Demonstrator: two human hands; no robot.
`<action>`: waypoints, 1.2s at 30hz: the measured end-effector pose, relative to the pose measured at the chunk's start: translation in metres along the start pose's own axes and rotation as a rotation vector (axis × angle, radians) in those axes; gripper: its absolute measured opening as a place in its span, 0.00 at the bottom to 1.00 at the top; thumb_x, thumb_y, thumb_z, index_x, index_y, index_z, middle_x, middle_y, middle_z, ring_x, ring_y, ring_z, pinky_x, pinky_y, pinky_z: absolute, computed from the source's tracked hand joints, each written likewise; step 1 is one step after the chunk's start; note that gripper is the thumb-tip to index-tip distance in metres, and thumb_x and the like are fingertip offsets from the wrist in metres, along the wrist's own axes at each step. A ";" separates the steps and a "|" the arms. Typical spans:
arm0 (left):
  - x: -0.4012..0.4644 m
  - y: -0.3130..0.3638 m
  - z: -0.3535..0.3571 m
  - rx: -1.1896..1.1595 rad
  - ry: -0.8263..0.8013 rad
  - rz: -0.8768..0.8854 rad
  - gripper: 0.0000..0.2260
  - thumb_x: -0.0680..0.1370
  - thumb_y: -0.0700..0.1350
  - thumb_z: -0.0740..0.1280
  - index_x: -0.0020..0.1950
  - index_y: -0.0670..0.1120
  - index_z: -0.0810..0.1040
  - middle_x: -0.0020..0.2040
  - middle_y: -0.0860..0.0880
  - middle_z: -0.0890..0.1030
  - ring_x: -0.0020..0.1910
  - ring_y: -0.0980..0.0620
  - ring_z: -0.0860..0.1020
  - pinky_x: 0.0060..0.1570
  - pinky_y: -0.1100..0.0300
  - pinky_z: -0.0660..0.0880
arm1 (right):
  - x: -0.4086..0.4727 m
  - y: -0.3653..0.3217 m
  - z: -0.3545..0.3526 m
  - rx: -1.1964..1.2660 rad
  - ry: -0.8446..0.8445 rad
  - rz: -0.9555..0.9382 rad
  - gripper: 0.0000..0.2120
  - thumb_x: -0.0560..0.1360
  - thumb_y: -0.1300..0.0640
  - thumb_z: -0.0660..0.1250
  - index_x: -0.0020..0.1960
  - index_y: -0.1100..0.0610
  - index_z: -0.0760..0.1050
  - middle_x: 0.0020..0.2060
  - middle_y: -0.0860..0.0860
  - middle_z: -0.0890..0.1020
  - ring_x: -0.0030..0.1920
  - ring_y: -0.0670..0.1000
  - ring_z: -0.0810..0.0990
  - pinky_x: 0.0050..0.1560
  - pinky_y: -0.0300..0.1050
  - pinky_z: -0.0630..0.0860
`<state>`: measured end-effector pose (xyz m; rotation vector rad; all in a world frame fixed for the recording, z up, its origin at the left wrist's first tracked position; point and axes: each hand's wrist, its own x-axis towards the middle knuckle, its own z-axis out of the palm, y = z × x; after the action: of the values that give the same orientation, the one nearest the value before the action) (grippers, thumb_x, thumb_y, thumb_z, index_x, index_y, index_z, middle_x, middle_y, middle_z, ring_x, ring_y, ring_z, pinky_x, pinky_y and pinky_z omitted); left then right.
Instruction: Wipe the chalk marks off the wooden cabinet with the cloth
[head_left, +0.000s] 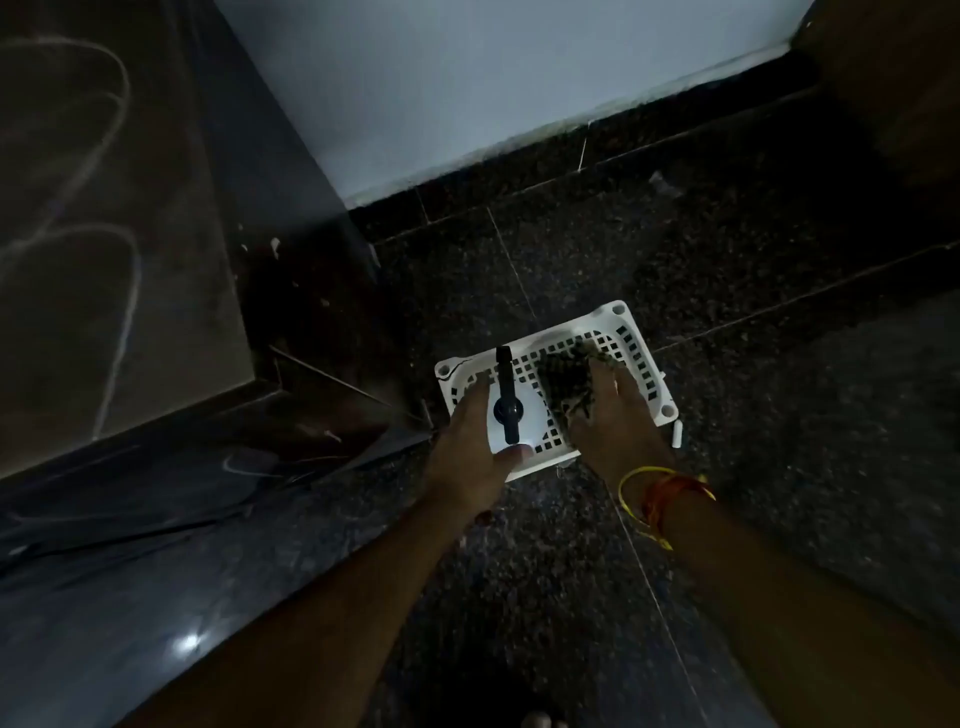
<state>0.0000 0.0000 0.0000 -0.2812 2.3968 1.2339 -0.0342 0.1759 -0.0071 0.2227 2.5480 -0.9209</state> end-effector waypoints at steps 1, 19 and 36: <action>0.005 -0.003 0.003 -0.024 -0.001 0.029 0.42 0.72 0.47 0.76 0.80 0.49 0.56 0.78 0.49 0.65 0.76 0.50 0.63 0.73 0.49 0.64 | 0.005 0.003 0.004 -0.034 0.011 -0.001 0.35 0.74 0.61 0.64 0.76 0.52 0.52 0.75 0.59 0.53 0.73 0.62 0.55 0.69 0.59 0.63; 0.034 -0.007 0.009 -0.172 0.021 0.051 0.35 0.71 0.47 0.77 0.75 0.54 0.65 0.68 0.55 0.74 0.64 0.60 0.70 0.63 0.59 0.70 | 0.062 0.031 0.057 -0.420 -0.001 0.027 0.23 0.77 0.58 0.59 0.70 0.46 0.62 0.72 0.60 0.55 0.64 0.68 0.67 0.58 0.61 0.73; -0.036 0.076 -0.042 -0.329 0.130 0.165 0.22 0.73 0.55 0.71 0.64 0.66 0.67 0.44 0.56 0.79 0.48 0.51 0.80 0.51 0.49 0.77 | -0.016 -0.076 -0.057 -0.007 0.260 0.024 0.18 0.73 0.64 0.64 0.63 0.58 0.72 0.60 0.61 0.69 0.53 0.64 0.74 0.50 0.51 0.71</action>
<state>-0.0070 0.0099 0.0928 -0.2726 2.3545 1.7385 -0.0605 0.1533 0.0828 0.3929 2.7772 -0.9263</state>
